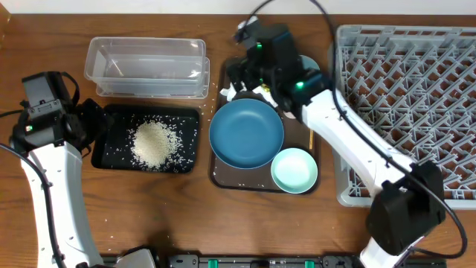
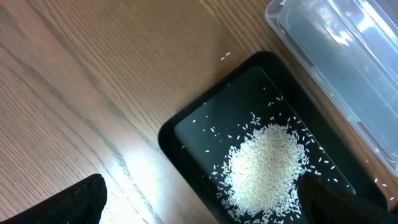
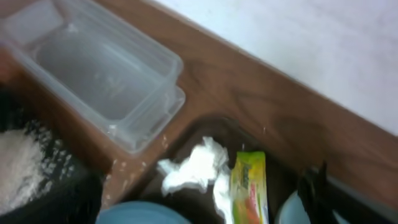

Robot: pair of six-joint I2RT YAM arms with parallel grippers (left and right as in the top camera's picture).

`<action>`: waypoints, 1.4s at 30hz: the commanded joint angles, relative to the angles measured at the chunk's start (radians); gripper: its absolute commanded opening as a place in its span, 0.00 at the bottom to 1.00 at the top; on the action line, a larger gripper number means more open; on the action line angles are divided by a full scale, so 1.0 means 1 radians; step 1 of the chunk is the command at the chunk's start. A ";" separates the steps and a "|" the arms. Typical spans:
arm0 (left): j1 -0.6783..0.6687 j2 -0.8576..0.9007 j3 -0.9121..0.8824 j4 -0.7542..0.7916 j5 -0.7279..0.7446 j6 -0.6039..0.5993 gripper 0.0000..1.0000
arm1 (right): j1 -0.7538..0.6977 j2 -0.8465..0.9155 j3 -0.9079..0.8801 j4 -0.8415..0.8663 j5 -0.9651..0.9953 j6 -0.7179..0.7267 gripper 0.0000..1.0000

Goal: Sort waste into correct bins and load items into the dishwasher rack
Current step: 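Lower the right gripper onto the large blue plate's near rim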

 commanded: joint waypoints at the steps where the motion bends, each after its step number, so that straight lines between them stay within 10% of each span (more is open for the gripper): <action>1: 0.004 -0.005 0.020 -0.004 -0.011 -0.002 1.00 | 0.035 -0.047 0.114 -0.114 -0.020 -0.058 0.99; 42: 0.004 -0.005 0.020 -0.004 -0.012 -0.002 1.00 | 0.321 0.147 -0.008 -0.583 -0.193 -0.037 0.75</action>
